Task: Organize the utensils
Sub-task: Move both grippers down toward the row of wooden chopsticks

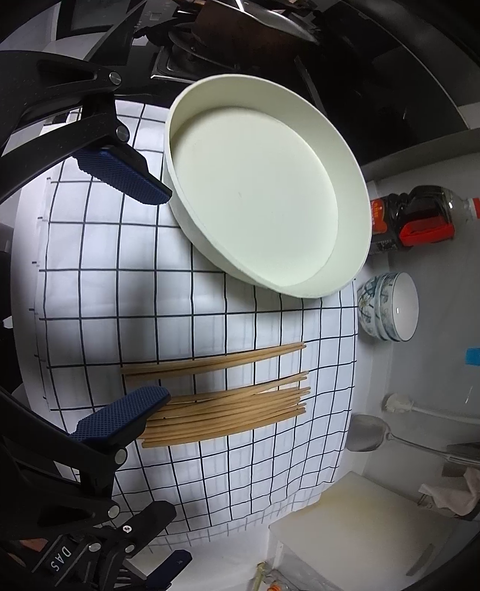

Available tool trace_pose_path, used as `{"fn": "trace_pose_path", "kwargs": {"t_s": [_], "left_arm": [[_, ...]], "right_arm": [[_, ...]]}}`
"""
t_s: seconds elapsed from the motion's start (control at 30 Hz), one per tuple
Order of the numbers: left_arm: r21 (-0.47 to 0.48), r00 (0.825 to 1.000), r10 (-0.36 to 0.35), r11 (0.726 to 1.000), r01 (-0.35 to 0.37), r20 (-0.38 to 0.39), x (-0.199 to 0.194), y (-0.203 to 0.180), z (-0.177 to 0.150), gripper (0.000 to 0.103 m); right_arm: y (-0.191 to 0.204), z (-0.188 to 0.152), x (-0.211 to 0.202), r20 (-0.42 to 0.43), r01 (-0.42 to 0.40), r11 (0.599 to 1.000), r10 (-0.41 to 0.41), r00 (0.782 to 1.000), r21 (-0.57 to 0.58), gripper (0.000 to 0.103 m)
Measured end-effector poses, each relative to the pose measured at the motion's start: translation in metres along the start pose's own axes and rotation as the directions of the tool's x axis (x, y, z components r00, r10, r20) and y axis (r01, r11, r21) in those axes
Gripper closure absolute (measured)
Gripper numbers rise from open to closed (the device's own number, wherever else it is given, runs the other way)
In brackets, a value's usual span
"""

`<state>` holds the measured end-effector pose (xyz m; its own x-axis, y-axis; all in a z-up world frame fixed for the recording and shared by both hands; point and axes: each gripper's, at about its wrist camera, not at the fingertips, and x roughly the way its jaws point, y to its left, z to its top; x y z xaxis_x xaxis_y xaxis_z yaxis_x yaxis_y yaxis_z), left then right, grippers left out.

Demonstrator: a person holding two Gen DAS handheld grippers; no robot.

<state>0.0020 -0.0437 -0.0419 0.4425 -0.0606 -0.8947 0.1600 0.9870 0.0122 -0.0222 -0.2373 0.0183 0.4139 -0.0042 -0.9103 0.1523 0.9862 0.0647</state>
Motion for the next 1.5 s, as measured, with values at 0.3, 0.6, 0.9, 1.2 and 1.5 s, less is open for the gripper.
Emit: {"fn": "trace_pose_path", "kwargs": {"t_s": [0.3,0.6,0.9,1.2,1.5], "left_arm": [[0.013,0.999,-0.017,1.0,0.017,0.027,0.026,-0.019,0.0,0.006],[-0.018,0.996,-0.046,0.999,0.047,0.073,0.05,-0.033,0.005,0.006],[-0.024,0.996,-0.014,1.0,0.016,0.083,0.074,-0.037,0.0,0.006],[-0.026,0.996,0.016,1.0,-0.014,0.09,0.089,-0.039,-0.007,0.006],[-0.051,0.995,0.035,0.998,-0.03,0.093,0.098,-0.034,-0.013,0.006]], "right_arm": [[-0.029,-0.007,0.031,0.002,0.028,0.999,-0.028,1.0,0.019,0.009],[-0.038,-0.004,0.068,-0.003,0.022,1.0,-0.022,1.0,-0.012,0.009],[-0.034,0.004,0.106,-0.02,0.038,0.998,-0.039,0.999,-0.047,0.009],[-0.032,0.002,0.123,-0.028,0.067,0.994,-0.07,0.997,-0.091,0.009],[-0.03,0.0,0.129,-0.019,0.071,0.991,-0.074,0.997,-0.114,0.009]]}}
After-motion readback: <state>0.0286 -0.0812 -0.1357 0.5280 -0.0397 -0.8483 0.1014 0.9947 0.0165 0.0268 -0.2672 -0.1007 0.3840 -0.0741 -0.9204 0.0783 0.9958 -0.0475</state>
